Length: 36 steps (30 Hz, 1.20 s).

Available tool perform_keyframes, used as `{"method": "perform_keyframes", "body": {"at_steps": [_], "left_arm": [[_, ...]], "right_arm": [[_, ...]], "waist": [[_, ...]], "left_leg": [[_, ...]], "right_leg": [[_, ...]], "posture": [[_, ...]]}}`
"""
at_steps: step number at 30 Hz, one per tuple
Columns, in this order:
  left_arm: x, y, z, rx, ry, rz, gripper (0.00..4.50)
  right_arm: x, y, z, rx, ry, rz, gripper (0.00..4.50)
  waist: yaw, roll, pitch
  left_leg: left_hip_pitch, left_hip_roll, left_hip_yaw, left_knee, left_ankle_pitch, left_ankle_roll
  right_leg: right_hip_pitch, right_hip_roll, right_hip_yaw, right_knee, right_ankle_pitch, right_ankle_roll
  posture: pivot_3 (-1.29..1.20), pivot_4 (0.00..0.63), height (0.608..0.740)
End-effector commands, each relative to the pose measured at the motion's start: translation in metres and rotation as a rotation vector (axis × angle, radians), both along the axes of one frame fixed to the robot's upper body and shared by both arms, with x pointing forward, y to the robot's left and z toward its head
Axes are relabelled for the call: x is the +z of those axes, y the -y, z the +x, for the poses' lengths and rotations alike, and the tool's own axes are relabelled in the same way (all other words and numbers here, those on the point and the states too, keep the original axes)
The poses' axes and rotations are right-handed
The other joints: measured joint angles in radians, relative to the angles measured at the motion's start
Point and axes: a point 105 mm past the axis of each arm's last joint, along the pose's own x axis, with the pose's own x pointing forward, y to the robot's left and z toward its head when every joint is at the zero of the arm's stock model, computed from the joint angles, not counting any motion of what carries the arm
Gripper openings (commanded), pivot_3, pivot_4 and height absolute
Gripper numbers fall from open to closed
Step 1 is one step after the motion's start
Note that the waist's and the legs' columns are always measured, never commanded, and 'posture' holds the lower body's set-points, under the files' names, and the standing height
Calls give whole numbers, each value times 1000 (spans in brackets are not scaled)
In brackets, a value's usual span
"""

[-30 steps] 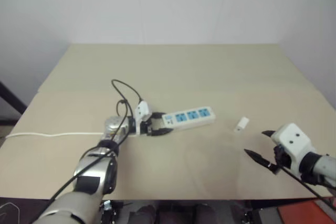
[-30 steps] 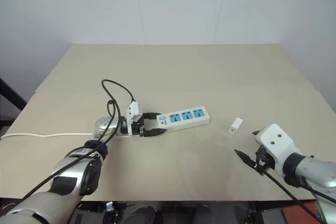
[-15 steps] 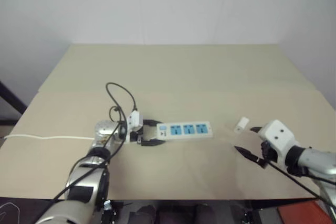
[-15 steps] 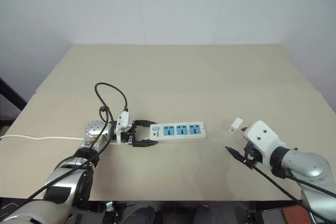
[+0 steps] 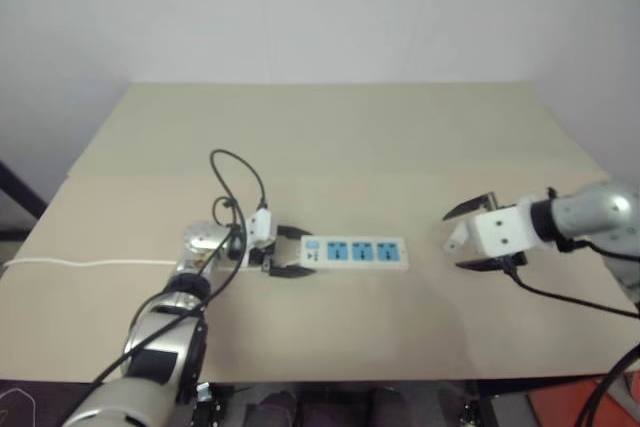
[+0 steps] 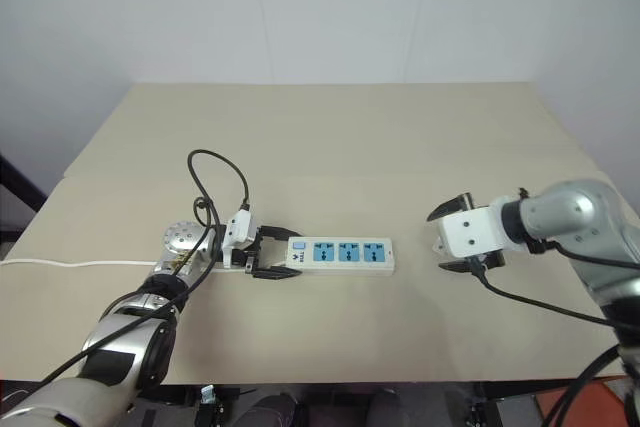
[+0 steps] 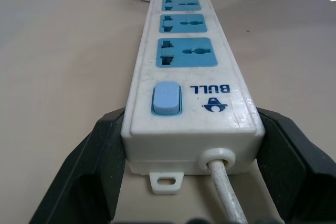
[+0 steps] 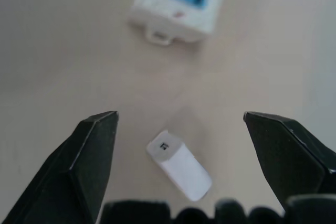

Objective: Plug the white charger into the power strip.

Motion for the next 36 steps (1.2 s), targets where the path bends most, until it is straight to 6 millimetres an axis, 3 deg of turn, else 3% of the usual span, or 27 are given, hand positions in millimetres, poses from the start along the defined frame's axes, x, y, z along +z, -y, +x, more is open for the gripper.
{"method": "perform_keyframes", "body": {"at_steps": [1, 12, 30, 33, 36], "left_arm": [[2, 4, 1, -30, -8, 50, 3242], [5, 8, 1, -50, -15, 76, 3242], [2, 6, -1, -29, -13, 60, 3242], [2, 5, -1, -27, -14, 59, 3242], [2, 6, -1, -26, -13, 60, 3242]], "right_arm": [[-7, 9, 5, 99, -39, -153, 4500], [-17, 4, 26, 378, -39, -423, 4500], [-28, -5, 44, 453, -9, -499, 4500], [-29, -5, 43, 481, -8, -513, 3865], [-30, -5, 44, 490, 0, -513, 2804]], "waist": [[0, 0, 0], [-4, 0, 0], [-10, 1, 0], [-13, 1, 0], [-19, 1, 0]], "left_leg": [[0, 0, 0, 0, 0, 0], [0, 0, 0, -1, 2, -3], [-1, 0, 0, -2, 3, -5], [-1, 0, 0, -2, 3, -5], [0, 0, 0, -2, 3, -5]], "right_leg": [[0, 0, 0, 0, 0, 0], [-3, 1, 0, 2, 0, 0], [-6, 2, 2, 3, 0, -1], [-6, 2, 2, 3, 0, -1], [-6, 2, 3, 4, 0, -1]], "posture": [[0, 150, 740], [0, 150, 740], [0, 150, 740], [0, 150, 740], [0, 150, 740]]}}
